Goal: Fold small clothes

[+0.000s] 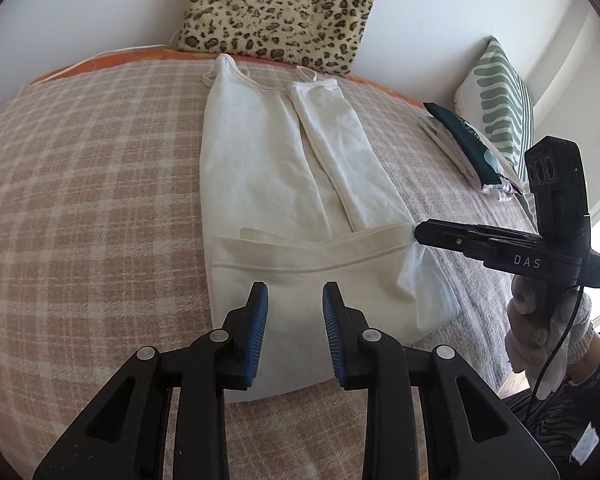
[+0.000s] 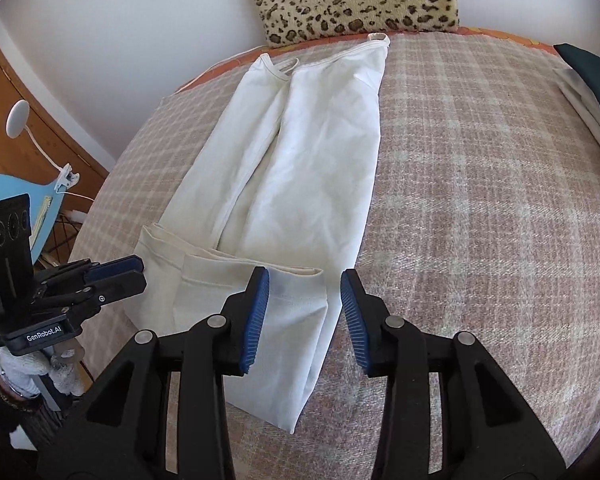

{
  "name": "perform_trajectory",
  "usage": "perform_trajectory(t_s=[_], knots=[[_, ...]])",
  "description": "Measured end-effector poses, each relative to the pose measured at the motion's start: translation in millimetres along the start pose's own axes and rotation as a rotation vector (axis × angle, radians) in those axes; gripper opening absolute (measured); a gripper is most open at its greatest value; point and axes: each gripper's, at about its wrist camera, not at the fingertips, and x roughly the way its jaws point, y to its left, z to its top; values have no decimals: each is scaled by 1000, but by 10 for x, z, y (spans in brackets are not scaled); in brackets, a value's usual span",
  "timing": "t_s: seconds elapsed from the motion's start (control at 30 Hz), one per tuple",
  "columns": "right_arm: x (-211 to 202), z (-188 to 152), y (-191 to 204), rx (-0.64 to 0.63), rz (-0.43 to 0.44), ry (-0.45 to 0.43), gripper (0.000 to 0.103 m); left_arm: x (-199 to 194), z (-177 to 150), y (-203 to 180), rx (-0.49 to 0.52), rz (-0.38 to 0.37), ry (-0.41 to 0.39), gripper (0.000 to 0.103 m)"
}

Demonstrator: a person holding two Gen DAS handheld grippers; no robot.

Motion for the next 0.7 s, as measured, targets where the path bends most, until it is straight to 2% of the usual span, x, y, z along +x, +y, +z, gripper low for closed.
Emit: perform_trajectory(t_s=[0.1, 0.17, 0.23, 0.33, 0.43, 0.57, 0.63, 0.7], knots=[[12, -10, 9, 10, 25, 16, 11, 18, -5, 9, 4, 10, 2, 26], [-9, -11, 29, 5, 25, 18, 8, 14, -4, 21, 1, 17, -2, 26], [-38, 14, 42, 1, -3, 10, 7, 13, 2, 34, -6, 26, -7, 26], [-73, 41, 33, -6, 0, -5, 7, 10, 3, 44, -11, 27, -10, 26], [-80, 48, 24, -18, -93, -22, 7, 35, -6, 54, -2, 55, -8, 26], [-84, 58, -29, -1, -151, -11, 7, 34, -18, 78, -28, 65, -5, 26], [-173, 39, 47, -19, -110, -44, 7, -49, -1, 44, -20, 71, -41, 26], [-239, -2, 220, -78, -29, -61, 7, -127, 14, -16, -12, 41, -76, 26]])
